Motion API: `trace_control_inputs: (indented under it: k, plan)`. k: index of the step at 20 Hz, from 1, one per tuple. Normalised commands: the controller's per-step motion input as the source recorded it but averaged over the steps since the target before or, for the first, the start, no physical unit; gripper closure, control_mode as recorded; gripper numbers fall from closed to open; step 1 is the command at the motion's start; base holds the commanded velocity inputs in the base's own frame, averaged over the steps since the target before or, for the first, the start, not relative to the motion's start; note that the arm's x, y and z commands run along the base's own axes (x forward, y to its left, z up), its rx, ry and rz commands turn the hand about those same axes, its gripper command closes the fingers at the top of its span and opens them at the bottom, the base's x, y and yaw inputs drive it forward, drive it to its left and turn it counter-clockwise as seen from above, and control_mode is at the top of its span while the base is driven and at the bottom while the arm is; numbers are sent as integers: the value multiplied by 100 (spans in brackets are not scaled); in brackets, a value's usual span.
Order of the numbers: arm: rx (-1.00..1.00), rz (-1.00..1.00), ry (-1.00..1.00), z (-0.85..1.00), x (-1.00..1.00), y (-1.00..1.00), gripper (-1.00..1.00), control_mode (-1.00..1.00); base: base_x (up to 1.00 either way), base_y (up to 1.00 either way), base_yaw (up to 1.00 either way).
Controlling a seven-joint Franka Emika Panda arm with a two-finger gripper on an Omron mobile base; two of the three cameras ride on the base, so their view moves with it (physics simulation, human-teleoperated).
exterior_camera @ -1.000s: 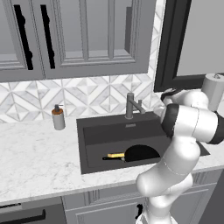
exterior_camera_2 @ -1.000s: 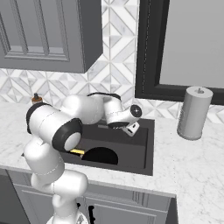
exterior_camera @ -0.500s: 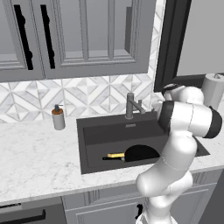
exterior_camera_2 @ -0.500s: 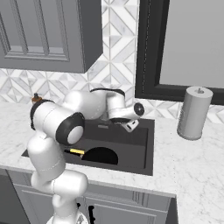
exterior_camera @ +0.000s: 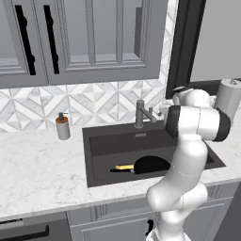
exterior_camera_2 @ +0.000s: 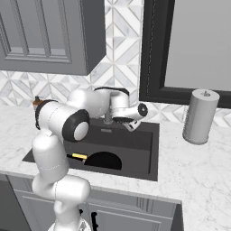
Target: Pick the pan and sponge and place them into the sink. Then turn on the water.
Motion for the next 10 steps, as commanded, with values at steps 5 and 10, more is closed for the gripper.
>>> trace_control_inputs:
  k: [5,10]
  plan:
    - [0,0,-7,0,38,17,-100,-100,0,0,0]
    - [0,0,-2,0,43,3,-100,-100,0,0,0]
